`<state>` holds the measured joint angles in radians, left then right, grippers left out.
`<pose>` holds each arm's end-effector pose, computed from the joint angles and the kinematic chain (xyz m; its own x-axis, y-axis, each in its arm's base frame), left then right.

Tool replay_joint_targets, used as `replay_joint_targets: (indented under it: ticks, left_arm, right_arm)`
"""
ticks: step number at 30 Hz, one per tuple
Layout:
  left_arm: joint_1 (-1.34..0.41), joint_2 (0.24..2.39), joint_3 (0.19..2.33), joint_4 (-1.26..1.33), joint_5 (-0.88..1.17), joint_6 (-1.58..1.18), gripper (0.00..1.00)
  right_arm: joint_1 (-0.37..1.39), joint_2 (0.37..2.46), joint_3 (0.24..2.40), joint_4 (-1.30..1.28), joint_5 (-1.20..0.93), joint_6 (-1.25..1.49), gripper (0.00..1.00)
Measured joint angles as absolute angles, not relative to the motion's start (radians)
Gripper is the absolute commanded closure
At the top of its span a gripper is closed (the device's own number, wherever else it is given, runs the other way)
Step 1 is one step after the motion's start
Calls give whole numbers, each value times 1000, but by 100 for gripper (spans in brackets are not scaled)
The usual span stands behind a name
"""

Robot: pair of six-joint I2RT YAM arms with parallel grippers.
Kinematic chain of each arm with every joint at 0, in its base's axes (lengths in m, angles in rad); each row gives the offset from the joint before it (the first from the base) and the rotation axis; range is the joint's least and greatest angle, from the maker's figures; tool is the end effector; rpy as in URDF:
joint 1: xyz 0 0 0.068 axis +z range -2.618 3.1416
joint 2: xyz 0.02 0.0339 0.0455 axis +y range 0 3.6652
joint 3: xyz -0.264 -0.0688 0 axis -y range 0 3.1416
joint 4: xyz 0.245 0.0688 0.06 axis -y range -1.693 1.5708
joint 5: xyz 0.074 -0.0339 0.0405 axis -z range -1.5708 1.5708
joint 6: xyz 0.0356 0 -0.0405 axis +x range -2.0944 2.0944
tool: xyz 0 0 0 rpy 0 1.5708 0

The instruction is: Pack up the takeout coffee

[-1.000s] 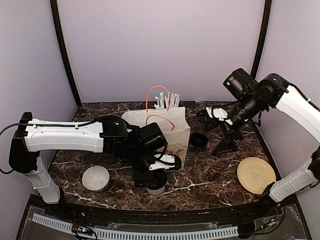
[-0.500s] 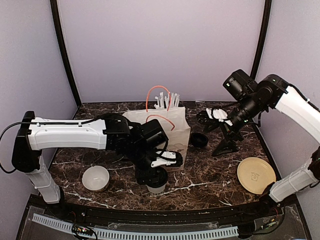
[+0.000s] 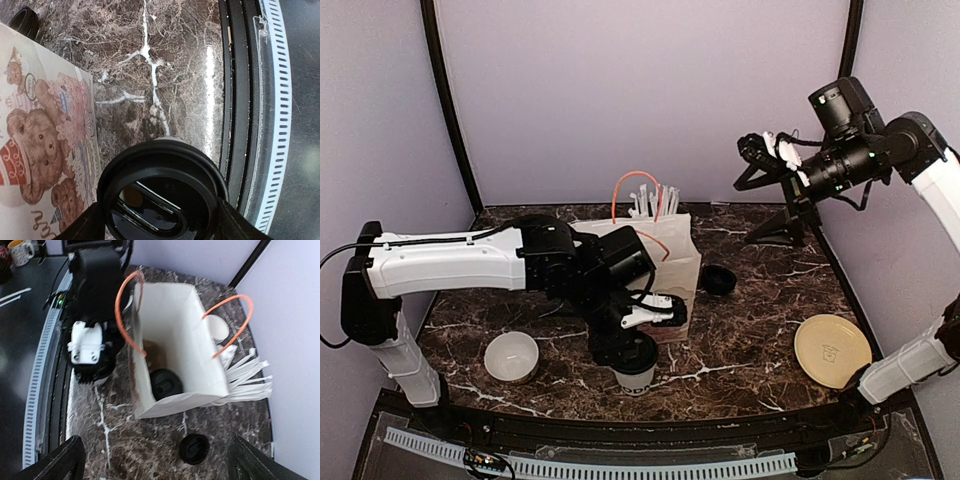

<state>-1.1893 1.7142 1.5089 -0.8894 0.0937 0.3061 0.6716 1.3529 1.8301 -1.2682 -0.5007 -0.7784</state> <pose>0.1309 -0.3353 0.2863 -0.0323 0.8863 -0.4621 0.9960 0.0669 0.0588 0.1671 0.1546 0.4623 0.1724 -0.6498 -0.7403 -0.9676 0.0288 -0.2507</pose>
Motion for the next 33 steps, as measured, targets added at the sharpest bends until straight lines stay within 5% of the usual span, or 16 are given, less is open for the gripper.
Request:
replay_joint_targets:
  ticks: [12, 18, 19, 22, 33]
  left_arm:
    - [-1230, 1474, 1538, -1040, 146, 170, 37]
    - [-1230, 1343, 1553, -1127, 102, 98, 38]
    - [-1230, 1333, 1559, -1140, 86, 91, 38]
    - [-1230, 1310, 1588, -1189, 2, 66, 39]
    - [-1230, 1297, 1791, -1312, -318, 10, 44]
  right_arm:
    - [698, 1733, 2075, -1121, -580, -596, 14]
    - [746, 1831, 2148, -1103, -579, -550, 31]
    - [748, 1838, 2161, -1095, -578, -545, 42]
    - [749, 1865, 2212, -1071, -573, -510, 98]
    - [758, 1827, 2187, -1016, -537, -461, 100]
